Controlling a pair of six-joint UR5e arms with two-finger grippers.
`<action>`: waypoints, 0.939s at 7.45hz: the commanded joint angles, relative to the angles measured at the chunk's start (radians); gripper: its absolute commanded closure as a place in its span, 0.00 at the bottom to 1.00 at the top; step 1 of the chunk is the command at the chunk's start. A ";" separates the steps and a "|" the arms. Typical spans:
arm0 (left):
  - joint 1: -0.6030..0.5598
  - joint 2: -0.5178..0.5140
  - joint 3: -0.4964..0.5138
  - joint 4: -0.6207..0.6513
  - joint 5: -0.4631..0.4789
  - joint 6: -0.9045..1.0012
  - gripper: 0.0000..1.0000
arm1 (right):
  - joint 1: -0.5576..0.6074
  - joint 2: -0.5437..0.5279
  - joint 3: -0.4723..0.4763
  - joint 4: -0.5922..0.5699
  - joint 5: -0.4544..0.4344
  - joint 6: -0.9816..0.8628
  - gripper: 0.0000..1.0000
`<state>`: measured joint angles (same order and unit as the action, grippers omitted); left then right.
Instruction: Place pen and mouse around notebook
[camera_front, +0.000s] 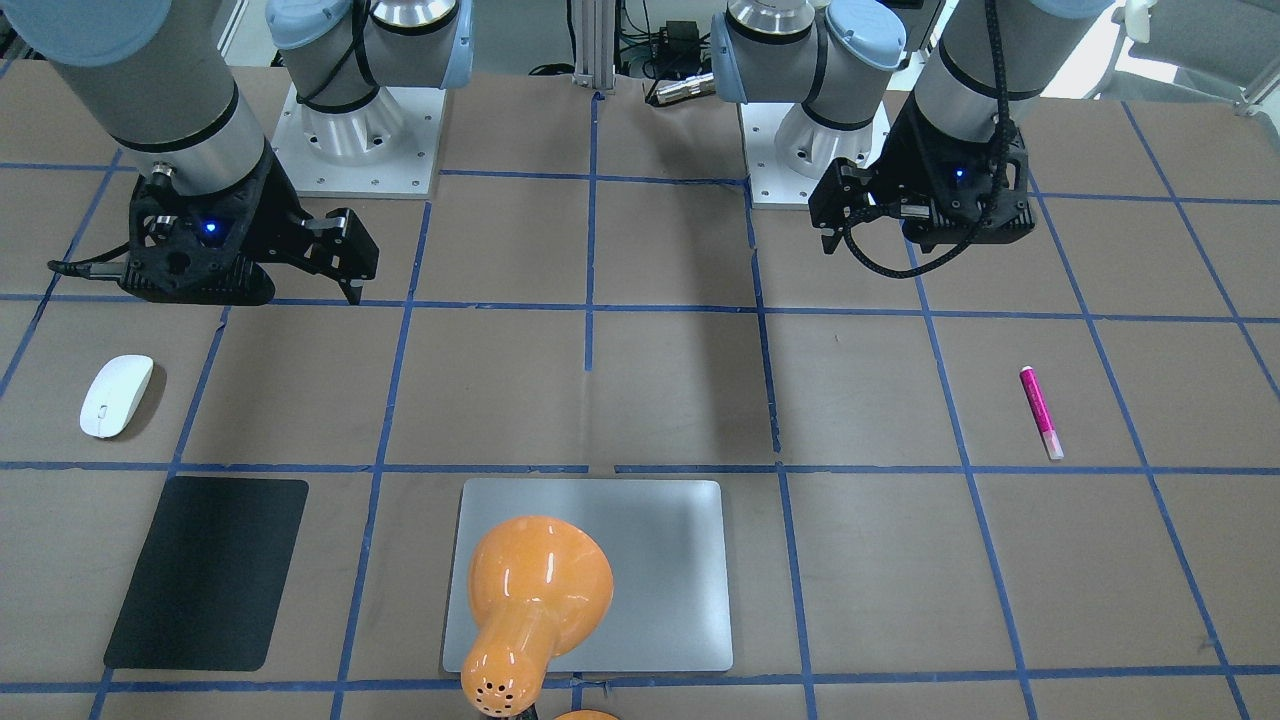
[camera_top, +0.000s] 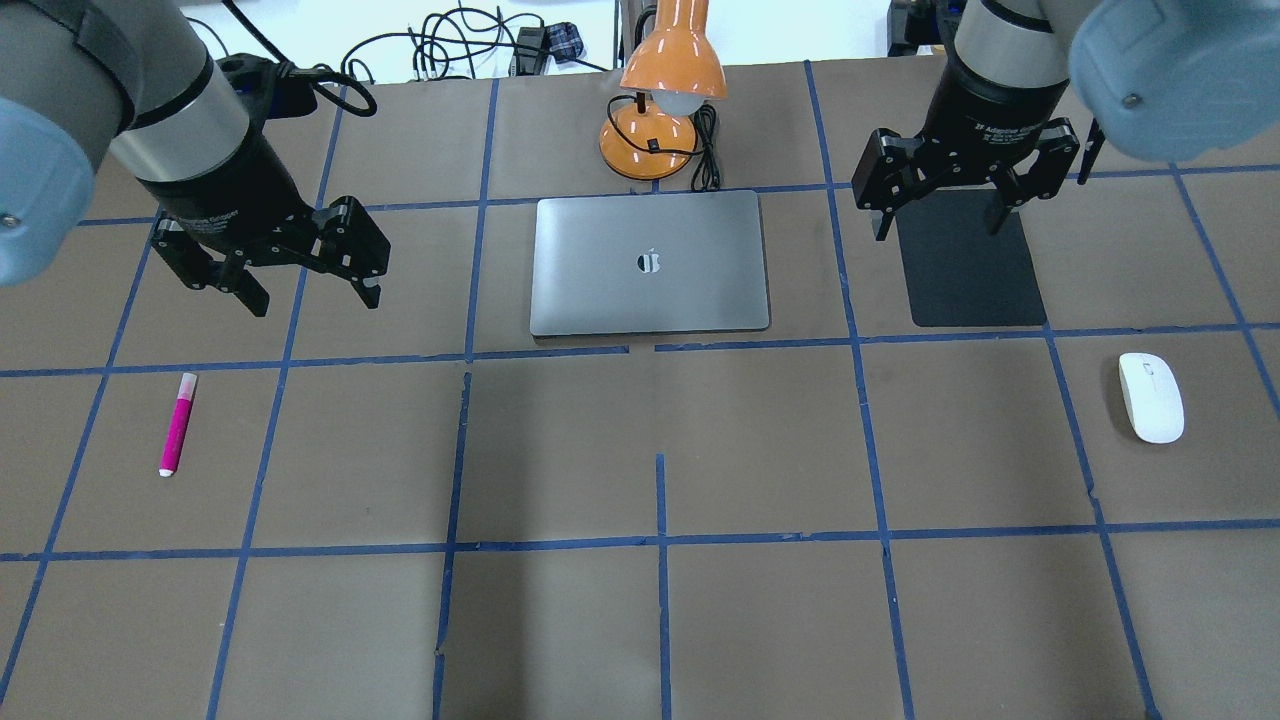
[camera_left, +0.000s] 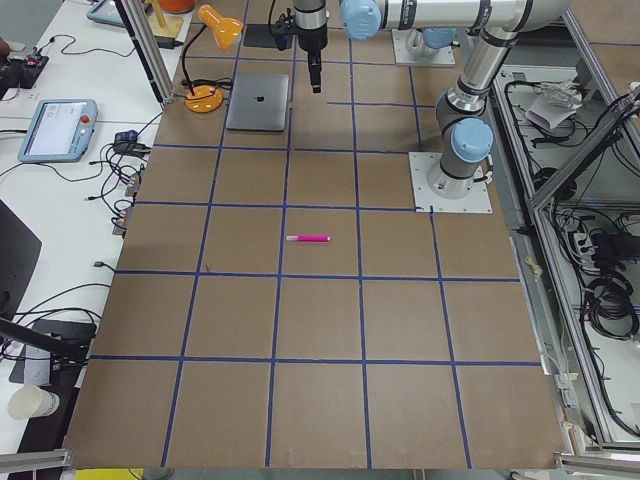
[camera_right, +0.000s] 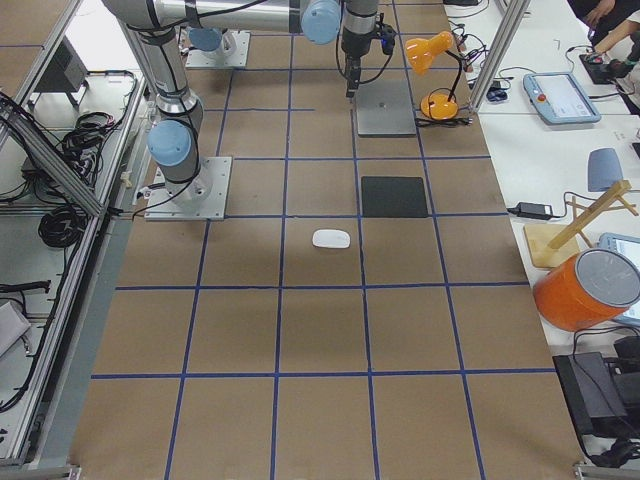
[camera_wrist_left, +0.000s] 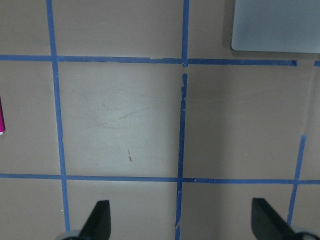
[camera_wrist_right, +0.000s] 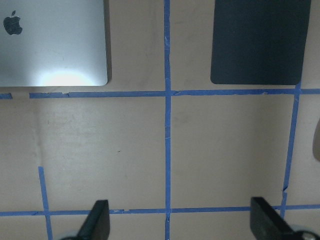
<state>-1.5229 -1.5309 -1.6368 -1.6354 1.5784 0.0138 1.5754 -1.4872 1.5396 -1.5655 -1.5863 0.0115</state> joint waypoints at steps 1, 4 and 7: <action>0.001 0.000 0.000 0.000 0.003 0.000 0.00 | 0.000 -0.002 0.000 0.001 0.005 0.007 0.00; 0.047 -0.011 0.002 0.003 0.003 0.012 0.00 | 0.000 -0.007 0.004 0.001 -0.001 0.002 0.00; 0.209 -0.043 -0.002 0.011 0.005 0.104 0.00 | -0.041 -0.022 0.031 -0.016 -0.006 -0.013 0.00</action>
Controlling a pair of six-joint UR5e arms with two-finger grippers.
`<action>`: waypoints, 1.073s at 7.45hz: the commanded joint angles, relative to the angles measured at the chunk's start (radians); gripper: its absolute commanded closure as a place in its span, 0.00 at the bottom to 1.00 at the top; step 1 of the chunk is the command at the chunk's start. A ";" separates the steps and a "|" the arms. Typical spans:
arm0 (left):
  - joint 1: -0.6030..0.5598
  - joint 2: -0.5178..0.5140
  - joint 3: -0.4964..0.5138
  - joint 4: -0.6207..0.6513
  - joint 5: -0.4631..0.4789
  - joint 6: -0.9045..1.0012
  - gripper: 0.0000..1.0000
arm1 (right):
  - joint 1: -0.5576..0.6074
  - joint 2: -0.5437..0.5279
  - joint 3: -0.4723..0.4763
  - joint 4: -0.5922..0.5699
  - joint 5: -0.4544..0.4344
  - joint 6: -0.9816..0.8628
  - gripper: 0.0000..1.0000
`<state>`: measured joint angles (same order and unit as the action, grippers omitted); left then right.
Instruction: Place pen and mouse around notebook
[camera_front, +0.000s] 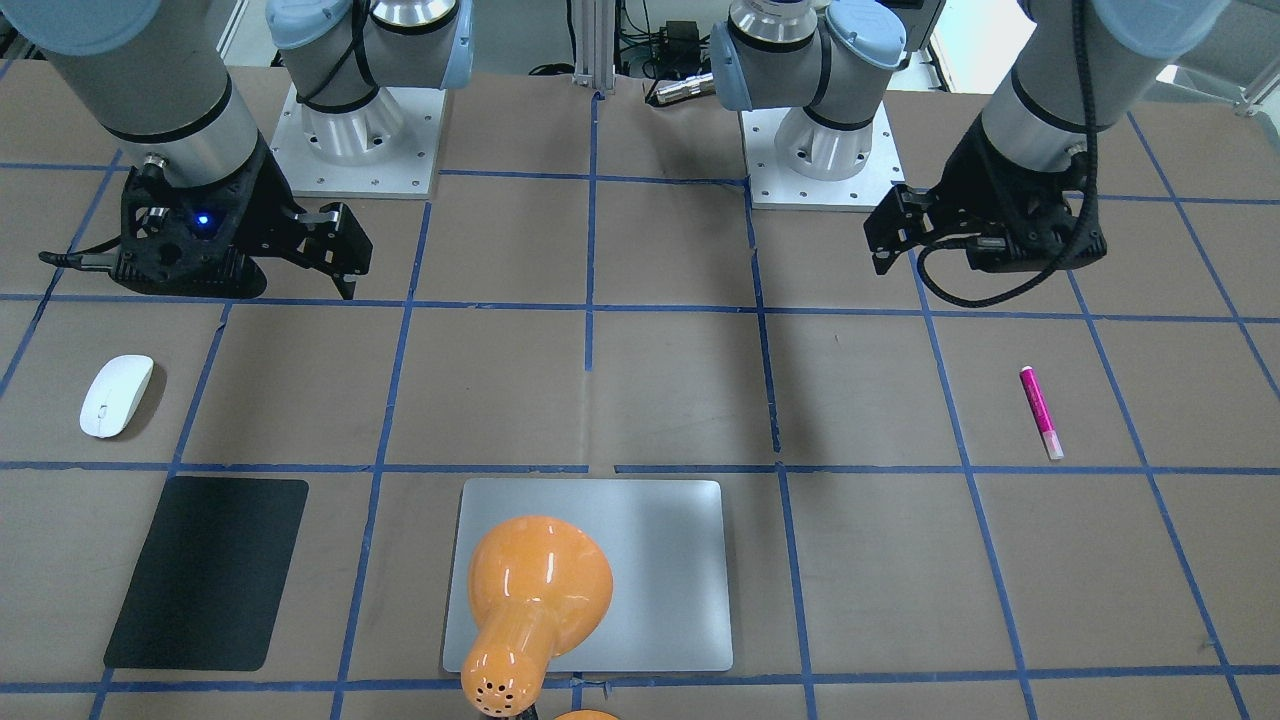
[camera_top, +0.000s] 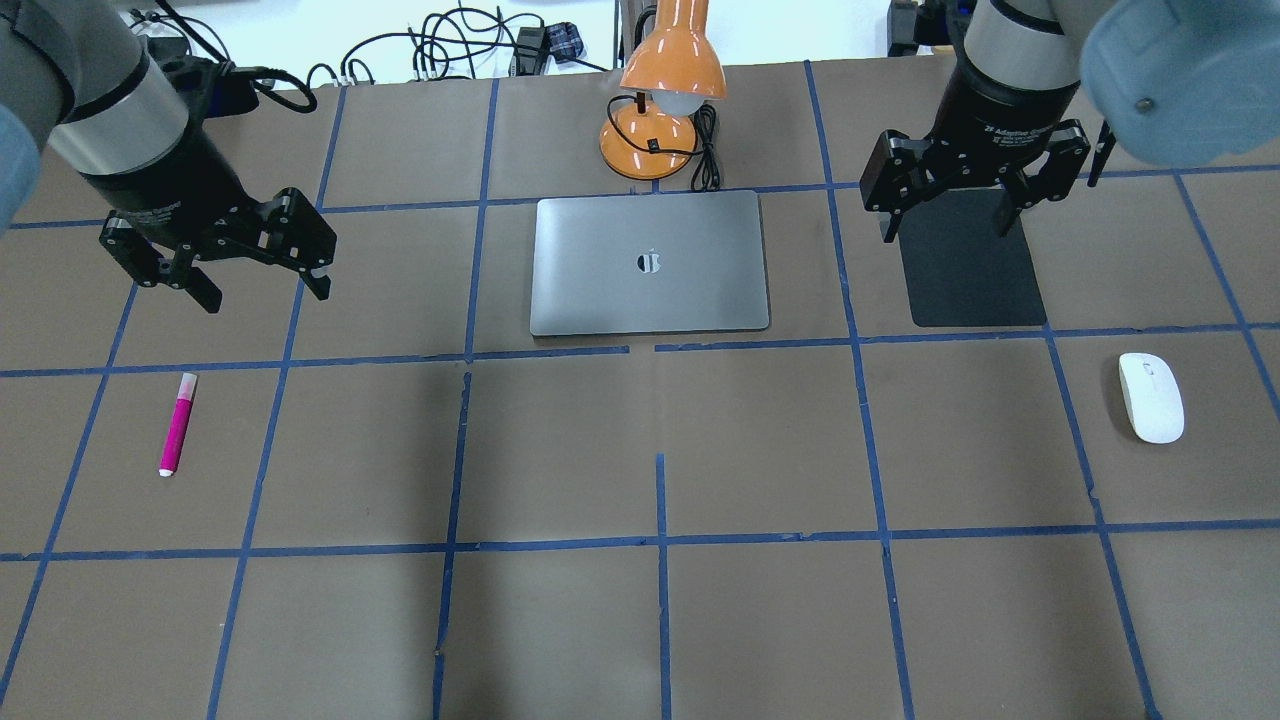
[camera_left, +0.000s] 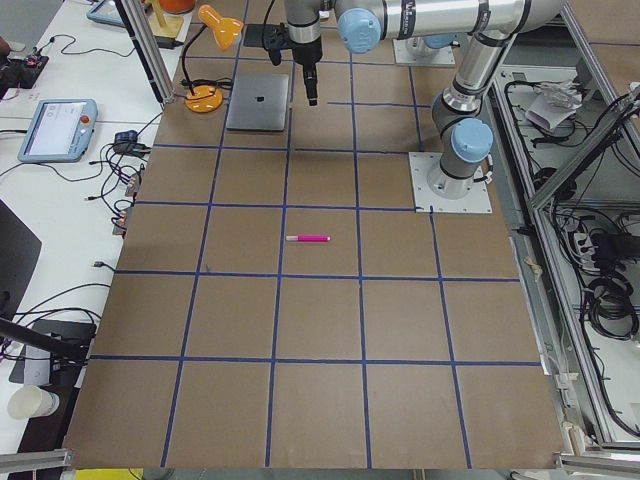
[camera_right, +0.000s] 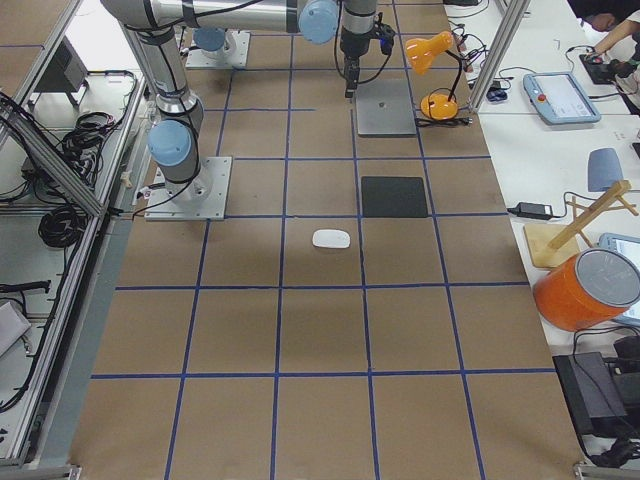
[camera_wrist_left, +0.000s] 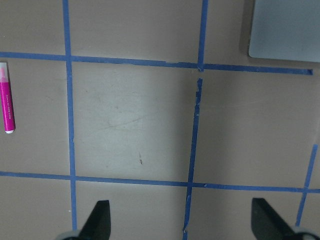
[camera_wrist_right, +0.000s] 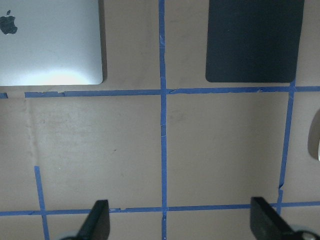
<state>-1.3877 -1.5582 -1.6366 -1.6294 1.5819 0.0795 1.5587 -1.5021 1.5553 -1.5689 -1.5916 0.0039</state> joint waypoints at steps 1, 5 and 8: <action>0.152 -0.043 -0.008 0.023 0.001 0.066 0.00 | -0.072 -0.007 0.020 -0.022 -0.002 -0.063 0.00; 0.363 -0.141 -0.175 0.354 0.004 0.322 0.00 | -0.476 0.022 0.285 -0.301 0.004 -0.536 0.00; 0.464 -0.218 -0.308 0.668 0.003 0.492 0.00 | -0.580 0.152 0.416 -0.598 -0.054 -0.623 0.00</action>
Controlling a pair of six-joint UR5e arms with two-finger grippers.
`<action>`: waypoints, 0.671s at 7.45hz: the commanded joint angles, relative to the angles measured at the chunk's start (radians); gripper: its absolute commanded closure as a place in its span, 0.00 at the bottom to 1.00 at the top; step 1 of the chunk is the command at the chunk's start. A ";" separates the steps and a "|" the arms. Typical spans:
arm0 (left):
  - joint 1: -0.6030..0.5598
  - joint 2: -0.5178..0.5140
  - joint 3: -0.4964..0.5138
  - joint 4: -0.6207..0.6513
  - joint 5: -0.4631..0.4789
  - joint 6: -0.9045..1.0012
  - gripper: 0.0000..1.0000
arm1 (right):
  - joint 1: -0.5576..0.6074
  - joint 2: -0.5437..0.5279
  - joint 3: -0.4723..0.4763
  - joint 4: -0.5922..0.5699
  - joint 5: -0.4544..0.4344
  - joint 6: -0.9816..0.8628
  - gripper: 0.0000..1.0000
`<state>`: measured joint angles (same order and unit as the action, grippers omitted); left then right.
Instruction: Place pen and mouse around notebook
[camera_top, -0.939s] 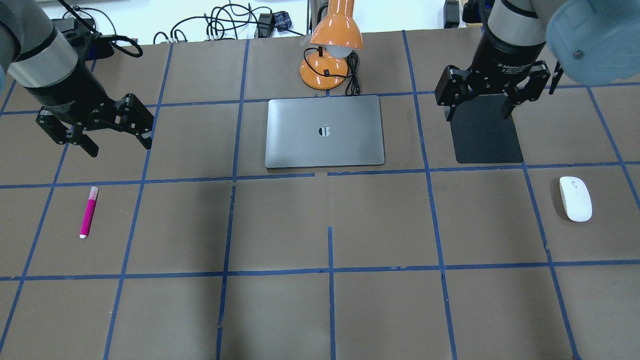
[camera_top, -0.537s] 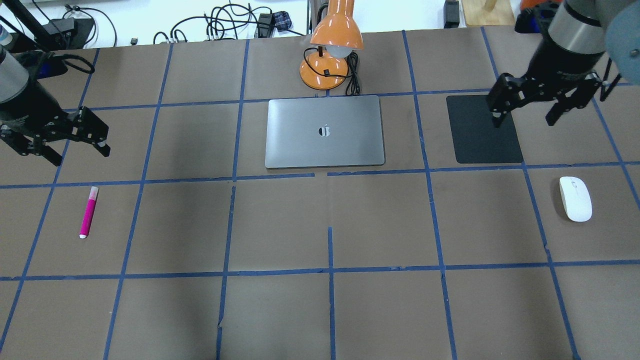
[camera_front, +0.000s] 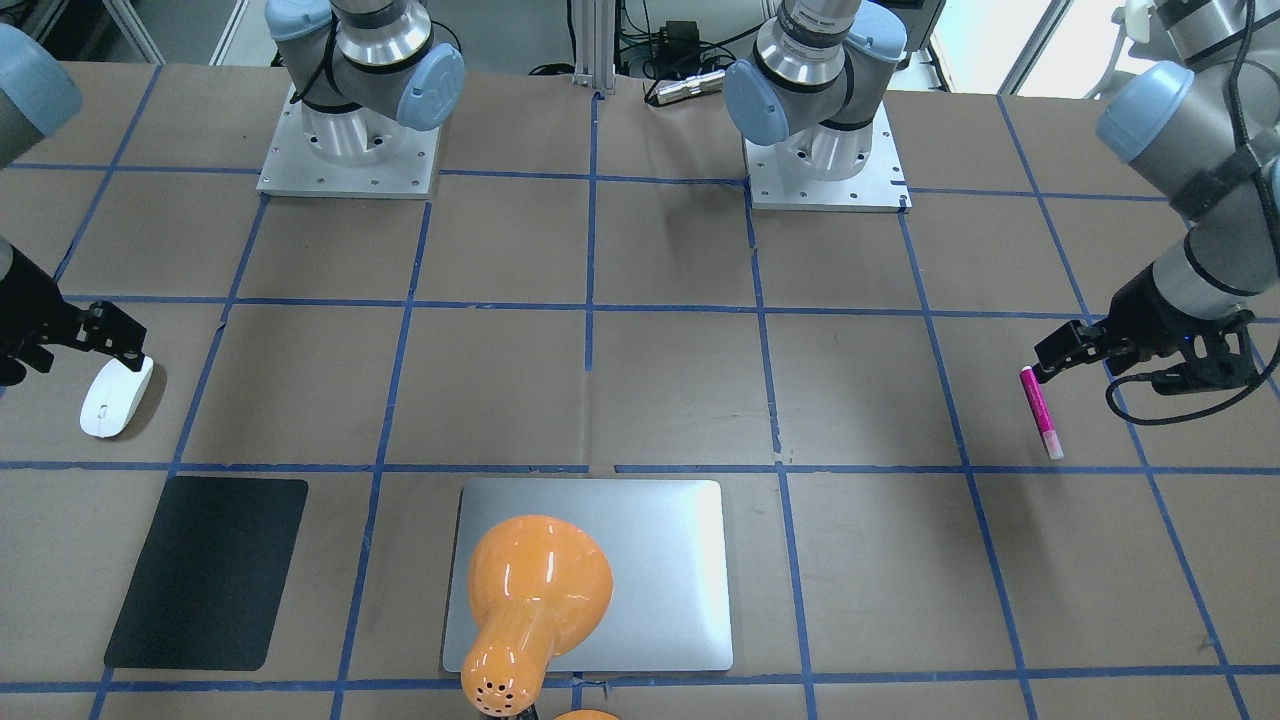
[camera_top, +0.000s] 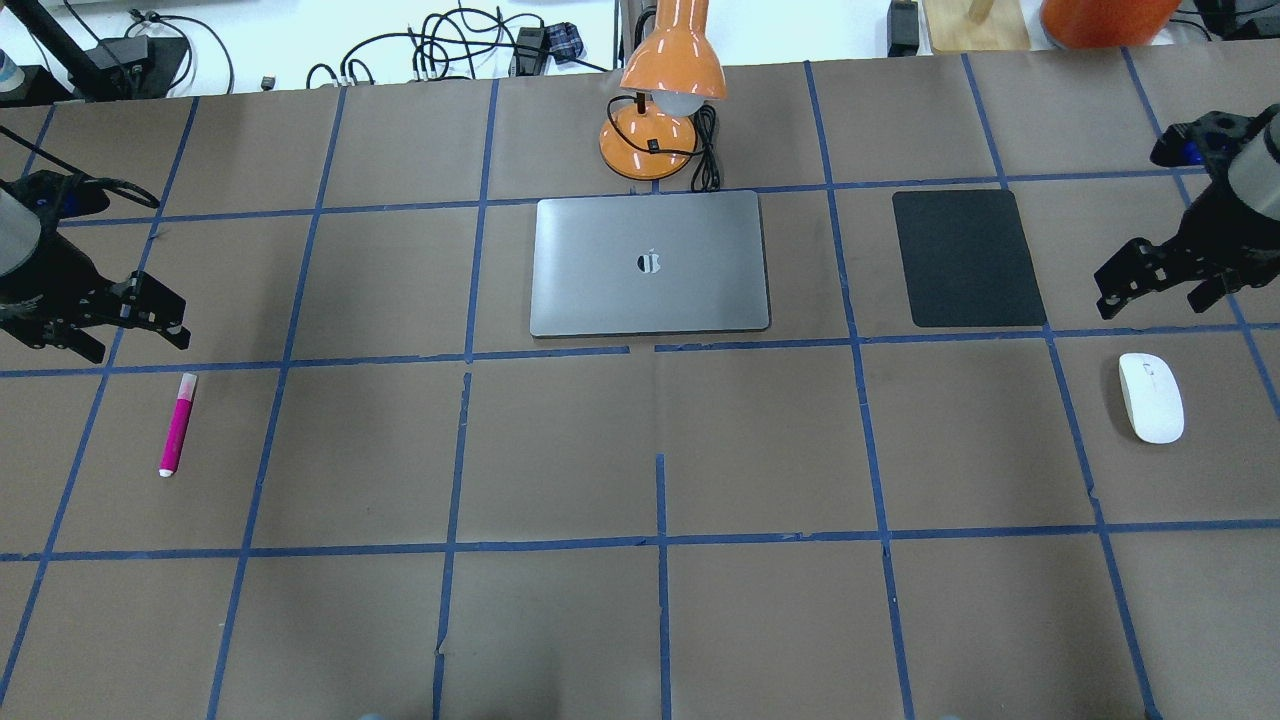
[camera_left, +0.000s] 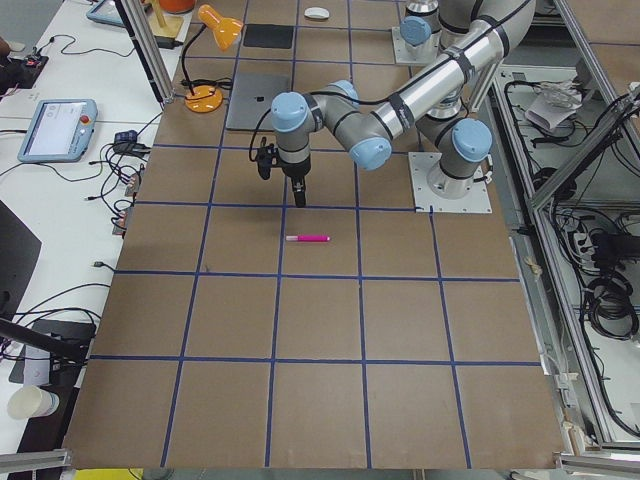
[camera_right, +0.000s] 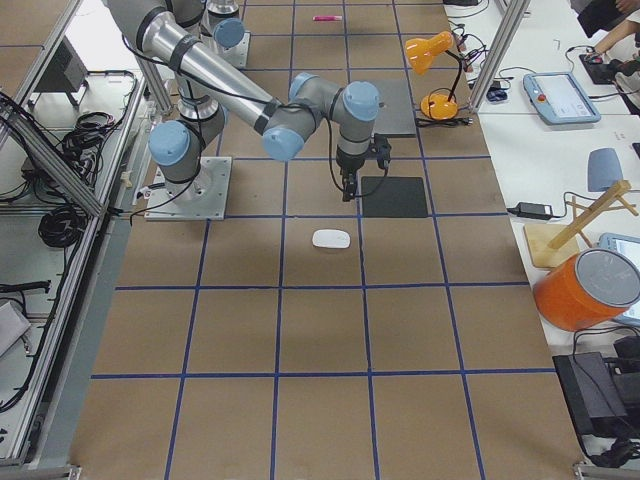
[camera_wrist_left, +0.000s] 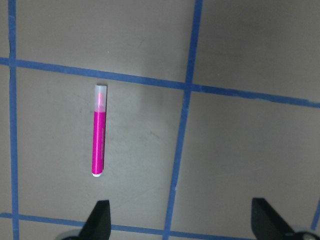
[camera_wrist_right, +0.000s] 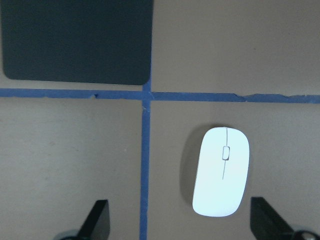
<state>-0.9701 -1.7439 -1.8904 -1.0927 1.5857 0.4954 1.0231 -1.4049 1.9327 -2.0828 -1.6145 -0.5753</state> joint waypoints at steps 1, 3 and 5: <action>0.050 -0.052 -0.062 0.170 0.000 0.077 0.00 | -0.054 0.094 0.040 -0.115 -0.035 -0.090 0.00; 0.050 -0.107 -0.065 0.172 -0.001 0.080 0.00 | -0.055 0.138 0.041 -0.149 -0.035 -0.100 0.00; 0.057 -0.141 -0.065 0.183 -0.003 0.066 0.00 | -0.055 0.174 0.041 -0.160 -0.038 -0.100 0.00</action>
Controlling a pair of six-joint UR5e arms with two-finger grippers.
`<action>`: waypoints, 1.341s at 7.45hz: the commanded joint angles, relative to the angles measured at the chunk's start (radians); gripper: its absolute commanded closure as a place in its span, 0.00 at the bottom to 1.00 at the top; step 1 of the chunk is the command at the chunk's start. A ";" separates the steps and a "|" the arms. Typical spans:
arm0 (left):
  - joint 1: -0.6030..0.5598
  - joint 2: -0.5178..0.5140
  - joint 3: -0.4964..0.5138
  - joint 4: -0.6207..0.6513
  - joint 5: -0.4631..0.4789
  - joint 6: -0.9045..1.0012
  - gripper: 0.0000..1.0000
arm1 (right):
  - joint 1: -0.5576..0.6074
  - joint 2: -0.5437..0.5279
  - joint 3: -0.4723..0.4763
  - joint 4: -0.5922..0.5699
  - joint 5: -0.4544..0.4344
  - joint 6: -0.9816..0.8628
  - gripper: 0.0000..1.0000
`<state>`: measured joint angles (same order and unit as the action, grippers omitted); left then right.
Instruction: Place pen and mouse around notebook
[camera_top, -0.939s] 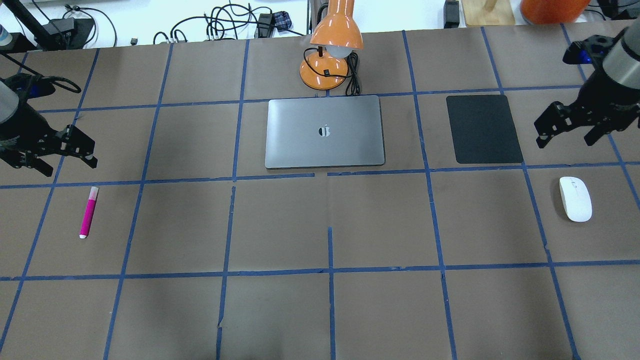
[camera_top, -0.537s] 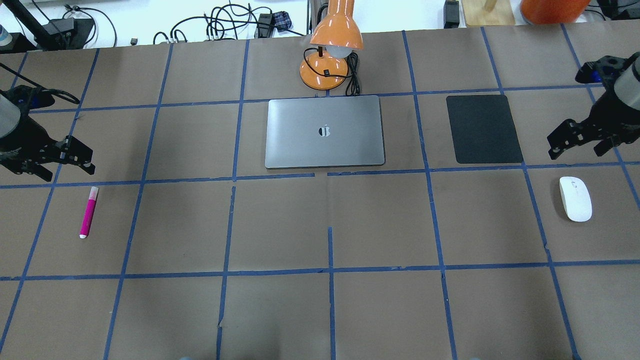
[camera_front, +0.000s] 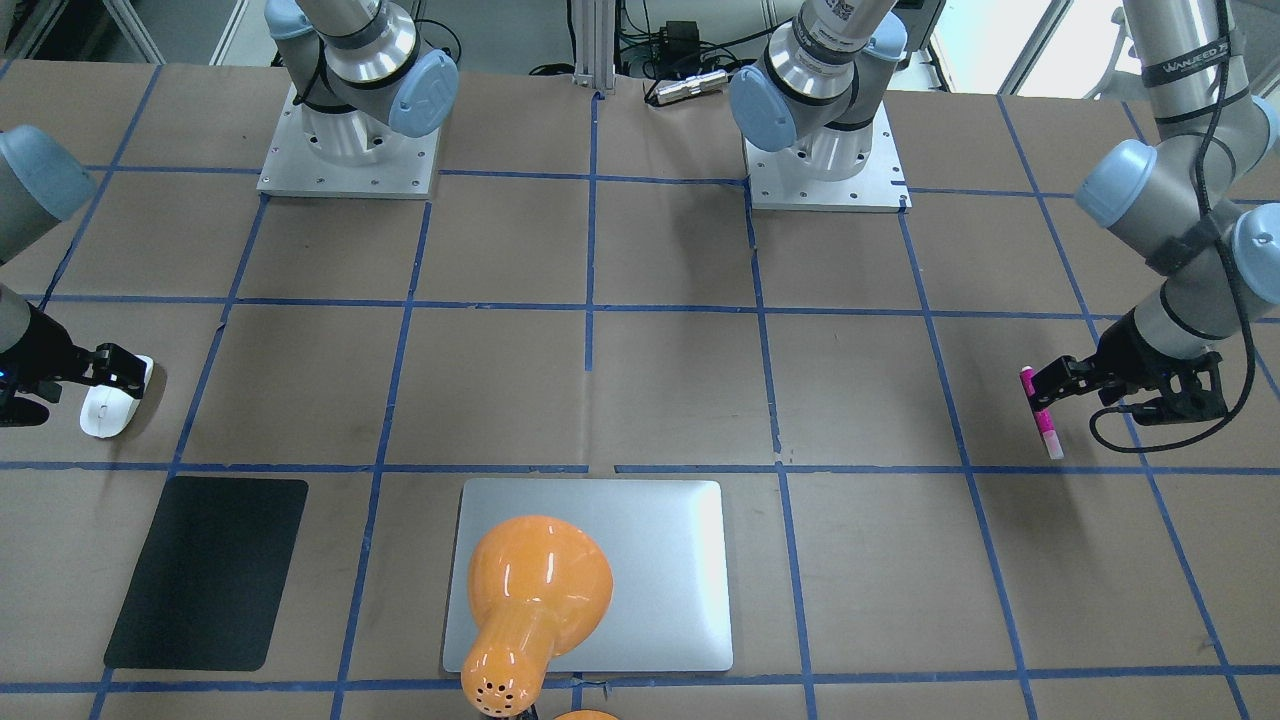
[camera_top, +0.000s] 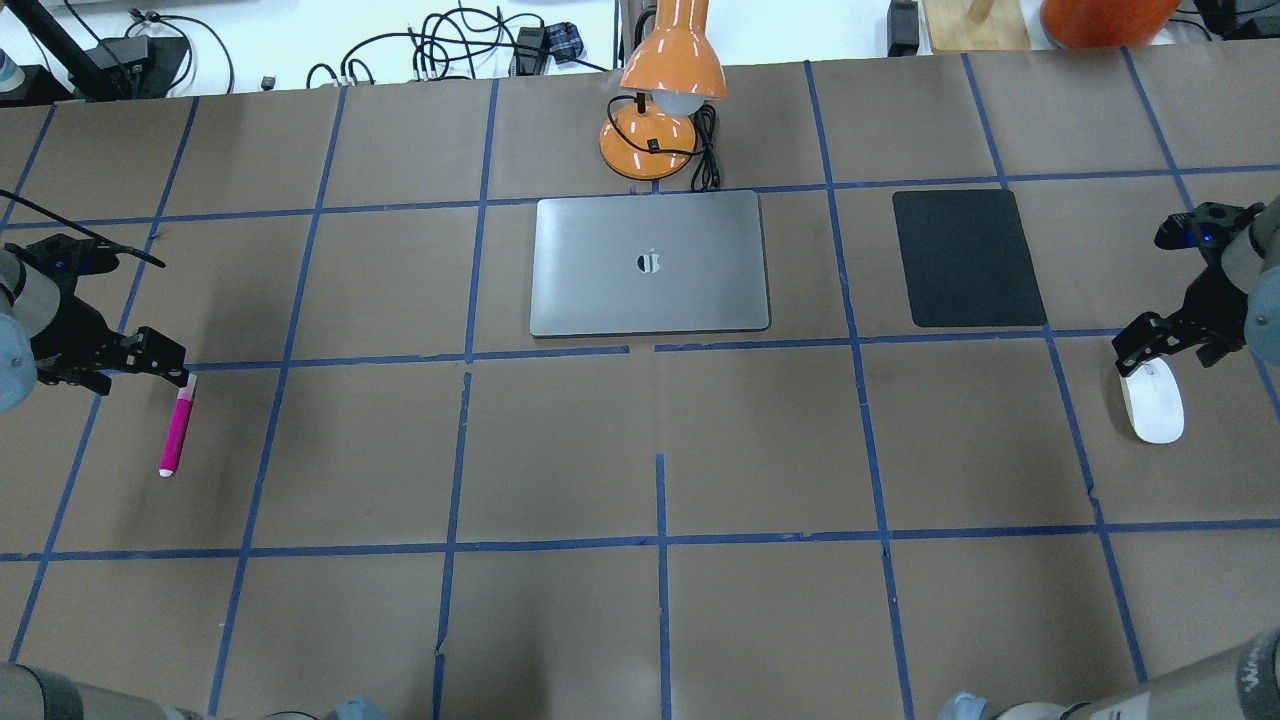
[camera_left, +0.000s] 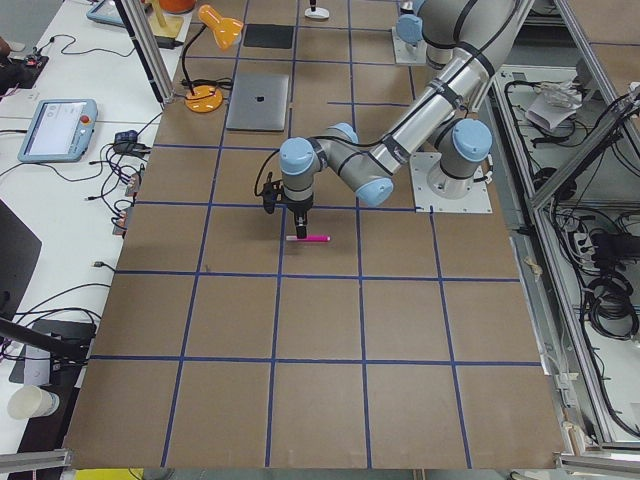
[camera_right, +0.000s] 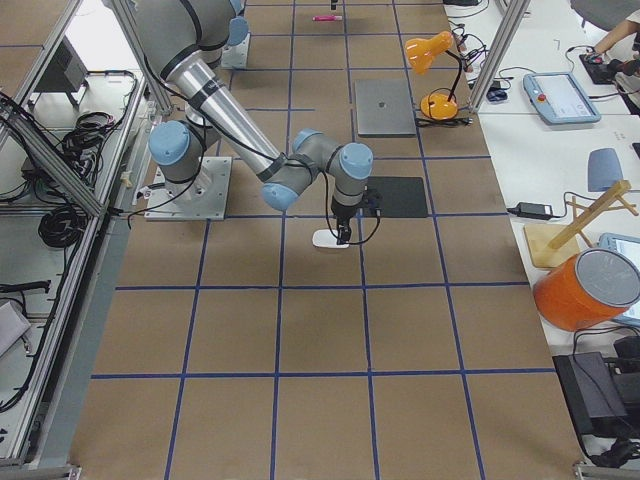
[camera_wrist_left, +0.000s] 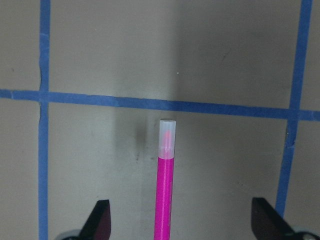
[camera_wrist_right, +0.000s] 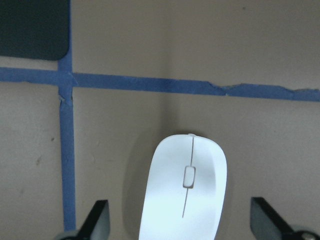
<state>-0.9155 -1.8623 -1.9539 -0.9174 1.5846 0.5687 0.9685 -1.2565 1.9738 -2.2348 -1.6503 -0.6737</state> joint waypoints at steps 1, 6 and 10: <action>0.003 -0.038 -0.002 0.029 -0.002 -0.001 0.00 | -0.002 0.043 -0.001 -0.009 -0.044 -0.006 0.00; 0.003 -0.103 0.000 0.081 0.000 -0.001 0.33 | -0.002 0.052 0.013 -0.006 -0.060 -0.004 0.00; 0.003 -0.112 0.001 0.081 0.002 -0.001 0.66 | -0.002 0.055 0.002 -0.025 -0.060 -0.003 0.52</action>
<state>-0.9127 -1.9717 -1.9531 -0.8361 1.5859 0.5676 0.9660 -1.2004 1.9815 -2.2591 -1.7093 -0.6769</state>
